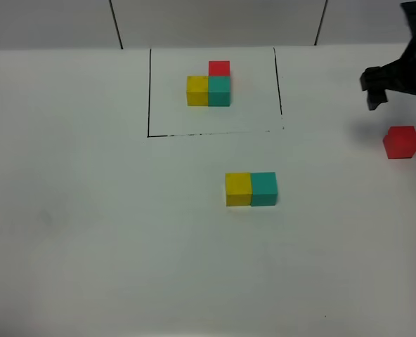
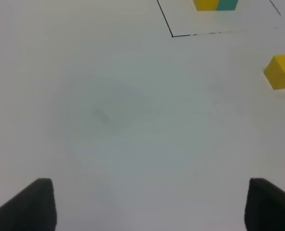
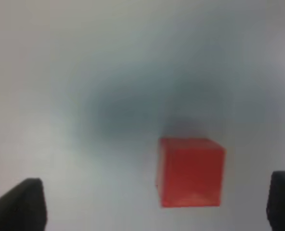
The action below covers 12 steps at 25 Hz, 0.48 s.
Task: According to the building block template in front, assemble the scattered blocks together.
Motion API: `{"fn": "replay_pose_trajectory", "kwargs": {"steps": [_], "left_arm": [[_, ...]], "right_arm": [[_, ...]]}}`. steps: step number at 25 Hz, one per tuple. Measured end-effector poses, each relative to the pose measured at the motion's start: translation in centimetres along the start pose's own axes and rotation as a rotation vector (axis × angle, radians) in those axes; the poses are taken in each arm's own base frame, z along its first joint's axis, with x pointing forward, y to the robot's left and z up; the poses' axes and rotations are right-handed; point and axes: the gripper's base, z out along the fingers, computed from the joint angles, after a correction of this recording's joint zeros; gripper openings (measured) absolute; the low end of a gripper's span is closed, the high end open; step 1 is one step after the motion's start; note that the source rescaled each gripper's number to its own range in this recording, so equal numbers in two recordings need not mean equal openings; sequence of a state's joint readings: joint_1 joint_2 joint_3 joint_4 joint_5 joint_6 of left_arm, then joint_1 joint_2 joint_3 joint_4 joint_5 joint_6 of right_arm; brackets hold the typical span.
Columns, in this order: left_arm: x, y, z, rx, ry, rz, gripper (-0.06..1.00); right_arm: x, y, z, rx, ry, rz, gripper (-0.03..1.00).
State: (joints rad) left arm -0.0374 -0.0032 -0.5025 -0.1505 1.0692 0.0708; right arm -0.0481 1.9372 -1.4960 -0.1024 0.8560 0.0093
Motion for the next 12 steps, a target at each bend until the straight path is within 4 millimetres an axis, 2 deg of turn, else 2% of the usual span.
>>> {"fn": "replay_pose_trajectory", "kwargs": {"steps": [4, 9, 12], "left_arm": [[0.0, 0.0, 0.0, 0.0, 0.0, 0.0, 0.86], [0.0, 0.0, 0.0, 0.0, 0.0, 0.0, 0.86], [0.0, 0.0, 0.0, 0.0, 0.0, 0.0, 0.86]], "right_arm": [[0.5, -3.1, -0.1, 0.005, 0.018, 0.019, 0.99], [0.5, -3.0, 0.1, -0.066, 0.008, -0.013, 1.0], [0.5, -2.9, 1.1, -0.07, 0.023, -0.033, 1.0]]}}
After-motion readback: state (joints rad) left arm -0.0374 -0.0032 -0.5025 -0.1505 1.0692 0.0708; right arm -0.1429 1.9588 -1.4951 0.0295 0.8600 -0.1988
